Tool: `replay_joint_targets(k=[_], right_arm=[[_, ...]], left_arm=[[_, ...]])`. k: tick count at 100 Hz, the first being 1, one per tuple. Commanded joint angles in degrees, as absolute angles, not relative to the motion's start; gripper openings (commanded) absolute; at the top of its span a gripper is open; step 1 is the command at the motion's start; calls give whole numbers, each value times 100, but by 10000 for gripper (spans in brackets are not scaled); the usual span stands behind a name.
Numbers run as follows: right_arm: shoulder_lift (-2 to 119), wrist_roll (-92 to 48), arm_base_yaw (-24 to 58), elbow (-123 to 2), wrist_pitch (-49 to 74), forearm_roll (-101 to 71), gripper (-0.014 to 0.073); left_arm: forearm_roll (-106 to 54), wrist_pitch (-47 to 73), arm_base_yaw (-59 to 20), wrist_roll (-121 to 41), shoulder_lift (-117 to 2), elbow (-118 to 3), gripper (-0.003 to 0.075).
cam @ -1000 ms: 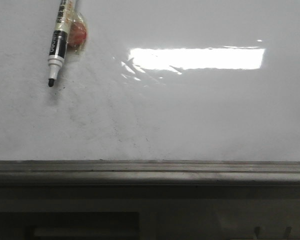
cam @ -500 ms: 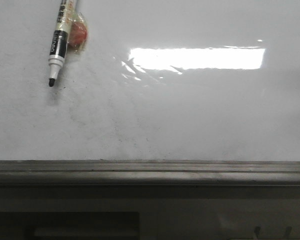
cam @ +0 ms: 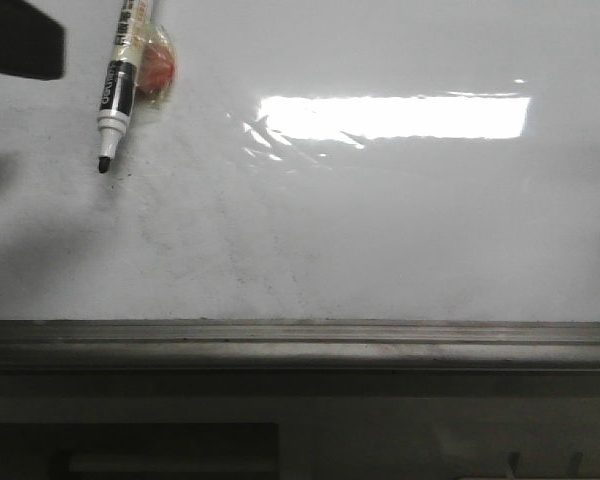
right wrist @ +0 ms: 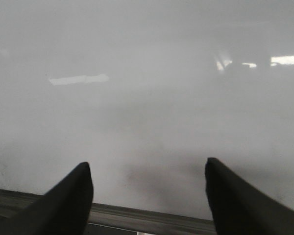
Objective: Write number 6 on whiteboard
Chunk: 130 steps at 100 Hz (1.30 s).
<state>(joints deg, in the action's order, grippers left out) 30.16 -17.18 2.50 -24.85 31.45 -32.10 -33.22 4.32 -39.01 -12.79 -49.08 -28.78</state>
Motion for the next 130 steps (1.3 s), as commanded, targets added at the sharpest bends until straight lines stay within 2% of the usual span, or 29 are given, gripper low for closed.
replay_joint_targets(k=[1,25,39,53,70,87,99,115,130], right_arm=[[3090,-1780,217,-2698,2872,-3285,446],[3090,-1780,217,-2698,2907,-3285,446],[3090,-1783,217,-2698,2957,-3285,446],[3090,-1831,217,-2698,2990,-3285,446],[3090,-1860,217,-2698,3004,-3285,446],[3090,-1870,217,-2698,3078,-3285,444],[3090,-2103,217,-2734,3318,-3503,399],[3259,-3295,217,-3049,4070,-4724,384],[4023,-4441,217,-3493,5013,-5878,384]], left_arm=[[-3312,-426,-4237,-1306,-5334,-3214,457],[-3250,-949,-4300,-1306,-6088,-3440,452],[-3215,-1028,-4278,-1306,-6209,-3440,393],[-3003,-1135,-4278,-1306,-6249,-3440,259],[-2848,-1123,-4278,-1306,-6262,-3440,-22],[-2826,-1045,-4278,-1306,-6203,-3440,-20],[-2268,-607,-4278,-1306,-5914,-3440,-20],[-1077,560,-4278,-1306,-5317,-3440,-20],[-436,1646,-4291,-1306,-4893,-3440,-20]])
